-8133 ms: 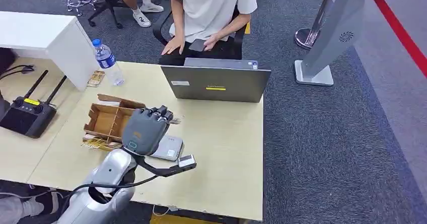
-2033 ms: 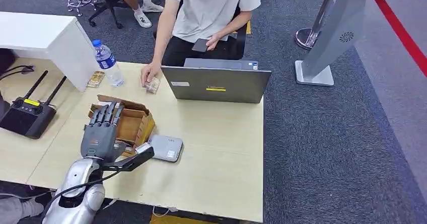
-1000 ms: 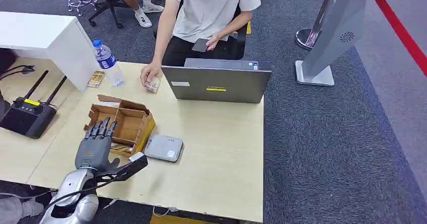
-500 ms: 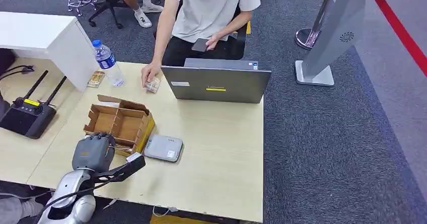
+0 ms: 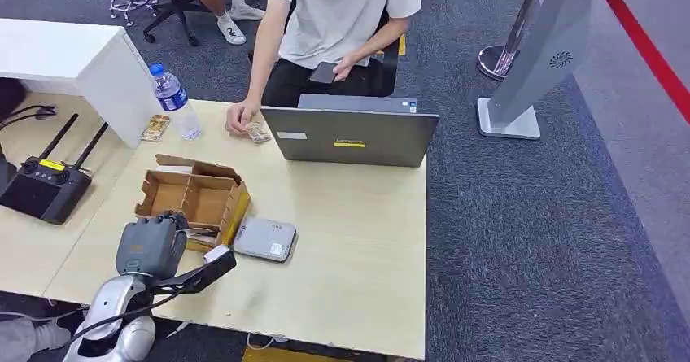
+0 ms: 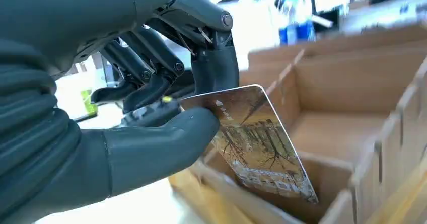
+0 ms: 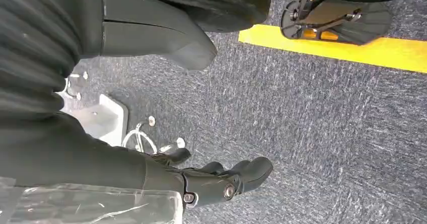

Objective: Pass the card to the sensor for recognition and then transmit it.

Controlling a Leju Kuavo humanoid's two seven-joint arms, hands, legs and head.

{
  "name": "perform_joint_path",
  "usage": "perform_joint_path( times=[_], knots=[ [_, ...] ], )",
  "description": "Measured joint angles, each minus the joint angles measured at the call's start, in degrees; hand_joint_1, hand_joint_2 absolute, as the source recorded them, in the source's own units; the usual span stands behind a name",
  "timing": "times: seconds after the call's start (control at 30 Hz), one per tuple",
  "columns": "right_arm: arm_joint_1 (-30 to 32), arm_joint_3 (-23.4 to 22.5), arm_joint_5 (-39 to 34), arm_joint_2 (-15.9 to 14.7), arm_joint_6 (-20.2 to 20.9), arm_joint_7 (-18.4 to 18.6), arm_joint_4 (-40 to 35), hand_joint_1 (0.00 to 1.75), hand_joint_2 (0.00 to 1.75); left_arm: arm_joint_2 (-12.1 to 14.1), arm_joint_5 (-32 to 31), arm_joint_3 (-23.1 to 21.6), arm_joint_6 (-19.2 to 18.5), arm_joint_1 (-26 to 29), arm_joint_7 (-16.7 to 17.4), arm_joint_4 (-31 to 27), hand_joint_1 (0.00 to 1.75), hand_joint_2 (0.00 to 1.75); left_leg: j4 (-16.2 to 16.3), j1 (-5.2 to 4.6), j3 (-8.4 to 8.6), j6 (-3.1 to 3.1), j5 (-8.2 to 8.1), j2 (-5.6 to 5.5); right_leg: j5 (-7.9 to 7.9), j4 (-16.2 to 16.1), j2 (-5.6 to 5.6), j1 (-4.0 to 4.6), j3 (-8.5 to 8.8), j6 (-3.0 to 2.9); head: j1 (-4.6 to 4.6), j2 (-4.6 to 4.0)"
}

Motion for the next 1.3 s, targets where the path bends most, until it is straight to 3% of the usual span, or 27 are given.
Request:
perform_joint_path(
  times=[0.1, 0.2, 0.37, 0.47, 0.53, 0.63, 0.77, 0.93, 1.07, 1.2, 1.23, 1.3],
  knots=[
    [0.01, -0.04, -0.46, 0.0, -0.18, 0.02, 0.0, 0.0, 1.75, -1.07, -2.27, -0.04, 3.72, 0.8, -2.19, -3.41, 1.75, 1.75, 0.0, 0.0, 0.0, 0.0, 0.0, 0.02, 0.0, 0.0, 0.01, 0.0, 0.0, 0.0, 0.0, 0.0],
    [0.03, -0.42, -1.71, 0.02, -1.66, 0.24, 0.02, 0.0, 1.75, -1.66, -5.25, -1.71, 7.69, 3.03, -4.83, -10.72, 1.75, 1.75, 0.01, 0.0, 0.0, 0.01, -0.01, 0.04, 0.0, -0.02, 0.02, 0.0, -0.01, 0.0, 0.0, 0.0],
    [0.05, -0.81, -2.54, 0.42, -3.17, 0.26, 0.04, 0.0, 1.75, -1.27, -7.28, -5.92, 11.48, 5.71, -6.29, -21.64, 1.75, 1.75, 0.01, 0.0, -0.01, 0.03, -0.04, 0.07, -0.01, -0.03, 0.03, 0.0, -0.06, 0.01, 0.0, 0.0],
    [0.08, -1.25, -2.76, 0.48, -3.19, 0.15, 0.04, 0.0, 1.75, 0.5, -5.8, -8.32, 15.52, 4.56, -5.54, -27.29, 1.75, 1.75, 0.0, 0.0, -0.02, 0.01, -0.01, 0.0, -0.01, -0.03, -0.05, 0.0, -0.09, 0.01, -0.02, 0.0],
    [0.06, -1.25, -1.4, 0.48, -2.49, 0.2, 0.07, 0.0, 1.75, 1.6, -3.47, -8.57, 12.25, -0.18, -1.67, -28.87, 1.75, 1.75, 0.0, 0.01, -0.04, -0.03, 0.1, -0.16, -0.01, -0.03, -0.24, 0.01, -0.21, 0.0, -0.02, 0.0],
    [-0.16, -0.7, 1.37, 0.46, -0.61, 0.61, 0.04, 0.0, 1.75, 2.69, -2.34, -7.25, 4.47, -15.34, 2.5, -23.68, 1.75, 1.75, -0.01, 0.01, -0.25, -0.06, 0.45, -0.7, 0.16, 0.02, -0.68, 0.01, -0.19, -0.01, 0.0, 0.0],
    [-0.59, 0.37, 2.71, 0.24, 0.83, 0.72, -0.02, 0.0, 1.75, 3.06, -2.99, -4.98, 2.95, -30.63, 2.65, -9.69, 1.75, 1.75, -0.02, 0.01, -0.34, -0.19, 0.73, -0.19, 0.67, 0.1, -0.27, 0.02, -0.38, -0.2, -0.04, 0.0],
    [-0.46, 1.05, 3.08, 0.15, 0.94, 0.74, -0.02, 0.0, 1.75, 3.06, -3.47, -4.52, 3.16, -36.36, 2.82, -2.81, 1.75, 1.75, 0.01, 0.01, -0.33, -0.19, 0.73, 0.06, 0.73, 0.07, 0.05, 0.01, -0.47, -0.17, -0.02, 0.0],
    [-0.55, 1.29, 3.19, 0.15, 1.2, 1.22, -0.02, 0.0, 1.75, 2.51, -4.09, -4.57, -1.14, -41.75, 4.61, 3.59, 1.75, 1.75, 0.05, 0.01, -0.49, -0.18, 0.73, -0.02, 0.72, 0.06, 0.01, 0.01, -0.62, -0.14, 0.0, 0.0],
    [-0.6, 1.31, 3.13, 0.15, 1.2, 1.29, -0.02, 0.0, 1.75, 1.07, -3.76, -4.87, -2.21, -48.69, 5.49, 11.53, 1.75, 1.75, 0.04, 0.01, -0.49, -0.19, 0.73, 0.1, 0.76, 0.08, 0.09, 0.01, -0.63, -0.14, 0.0, 0.0],
    [-0.6, 1.31, 3.13, 0.15, 1.14, 1.29, -0.02, 0.0, 1.75, 0.83, -3.41, -5.03, -2.3, -49.73, 5.68, 12.64, 0.0, 1.75, 0.04, 0.01, -0.48, -0.19, 0.73, 0.13, 0.77, 0.08, 0.13, 0.01, -0.63, -0.14, -0.02, 0.0],
    [-0.59, 1.31, 3.15, 0.15, 1.09, 1.29, -0.02, 0.0, 1.75, 0.66, -2.82, -5.05, -2.52, -50.7, 5.82, 13.73, 0.0, 1.75, 0.04, 0.01, -0.48, -0.19, 0.73, 0.18, 0.76, 0.08, 0.19, 0.01, -0.64, -0.14, -0.02, 0.0]
  ],
)
